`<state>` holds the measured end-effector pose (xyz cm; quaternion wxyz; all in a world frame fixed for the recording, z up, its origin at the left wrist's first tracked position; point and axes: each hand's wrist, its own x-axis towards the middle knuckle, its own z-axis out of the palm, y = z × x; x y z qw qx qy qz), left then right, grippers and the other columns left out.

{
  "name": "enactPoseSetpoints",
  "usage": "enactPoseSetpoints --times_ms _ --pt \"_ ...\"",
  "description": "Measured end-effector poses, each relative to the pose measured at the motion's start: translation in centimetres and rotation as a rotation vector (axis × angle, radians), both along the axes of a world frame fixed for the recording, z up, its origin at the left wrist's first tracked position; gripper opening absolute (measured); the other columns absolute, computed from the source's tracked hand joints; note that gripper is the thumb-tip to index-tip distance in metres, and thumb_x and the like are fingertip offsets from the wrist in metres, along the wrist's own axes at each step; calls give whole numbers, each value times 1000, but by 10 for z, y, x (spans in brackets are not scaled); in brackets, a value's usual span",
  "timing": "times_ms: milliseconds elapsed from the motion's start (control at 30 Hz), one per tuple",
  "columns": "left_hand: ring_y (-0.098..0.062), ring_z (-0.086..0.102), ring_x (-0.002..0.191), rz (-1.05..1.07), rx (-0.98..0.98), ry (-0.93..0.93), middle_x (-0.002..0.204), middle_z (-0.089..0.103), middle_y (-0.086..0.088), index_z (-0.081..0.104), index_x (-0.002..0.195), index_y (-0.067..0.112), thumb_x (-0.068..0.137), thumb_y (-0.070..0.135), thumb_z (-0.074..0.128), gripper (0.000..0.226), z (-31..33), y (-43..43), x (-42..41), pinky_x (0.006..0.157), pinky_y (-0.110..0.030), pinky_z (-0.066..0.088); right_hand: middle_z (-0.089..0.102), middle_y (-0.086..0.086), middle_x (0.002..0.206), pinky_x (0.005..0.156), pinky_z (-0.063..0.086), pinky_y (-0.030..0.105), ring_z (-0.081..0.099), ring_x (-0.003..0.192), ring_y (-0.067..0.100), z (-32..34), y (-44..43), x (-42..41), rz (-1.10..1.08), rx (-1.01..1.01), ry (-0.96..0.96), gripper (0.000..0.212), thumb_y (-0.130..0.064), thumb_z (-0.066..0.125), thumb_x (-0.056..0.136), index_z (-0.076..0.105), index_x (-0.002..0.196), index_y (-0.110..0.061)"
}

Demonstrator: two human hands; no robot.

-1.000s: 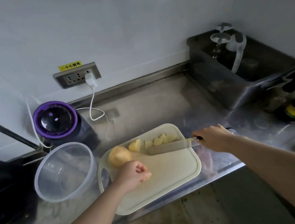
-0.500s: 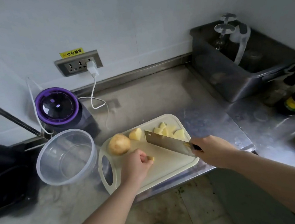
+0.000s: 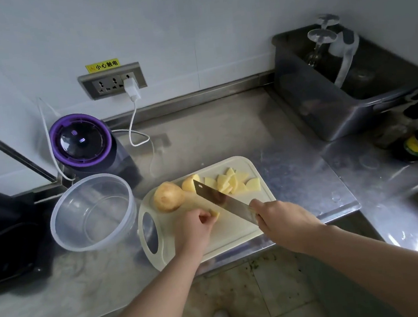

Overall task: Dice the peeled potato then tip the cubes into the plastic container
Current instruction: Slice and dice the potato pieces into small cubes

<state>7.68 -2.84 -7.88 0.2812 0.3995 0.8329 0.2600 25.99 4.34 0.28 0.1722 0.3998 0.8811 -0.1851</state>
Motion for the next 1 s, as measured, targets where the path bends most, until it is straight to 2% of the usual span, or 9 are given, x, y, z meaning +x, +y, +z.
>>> enactPoseSetpoints --times_ms 167,300,500,733,933,1000 --pt "-14 63 82 54 11 -22 84 70 5 72 86 18 87 36 67 18 -3 5 3 69 -25 44 64 2 98 71 59 39 67 78 21 -7 -10 -1 20 18 -41 28 -9 45 99 37 124 -19" --pt "-13 63 83 66 14 -28 86 70 5 73 89 17 85 36 69 19 -4 7 4 70 -23 43 63 3 101 75 59 38 67 82 21 -8 -13 -2 32 -10 -25 24 -12 44 100 38 122 -19" --pt "-12 65 83 56 22 -45 86 72 5 74 90 18 84 36 70 19 -8 6 3 70 -22 43 62 2 97 71 58 36 65 78 20 -10 -16 0 32 -2 -16 27 -9 43 98 38 123 -19" --pt "-14 66 87 39 34 -6 90 73 5 74 93 19 83 33 71 17 -13 5 2 75 -27 48 62 4 103 75 59 36 66 82 20 -14 -25 -4 50 -22 -38 39 -4 48 97 33 131 -17" --pt "-15 66 85 53 44 21 89 73 3 74 93 17 82 28 73 16 -15 8 1 78 -31 53 61 4 101 76 58 33 66 84 20 -25 -28 -3 44 -36 -41 40 -4 50 96 34 131 -18" --pt "-17 66 86 59 33 24 90 73 2 74 94 16 82 25 72 15 -16 8 0 78 -31 52 57 2 95 73 56 31 63 79 19 -26 -30 -1 51 -22 -44 39 -4 50 96 34 129 -18"
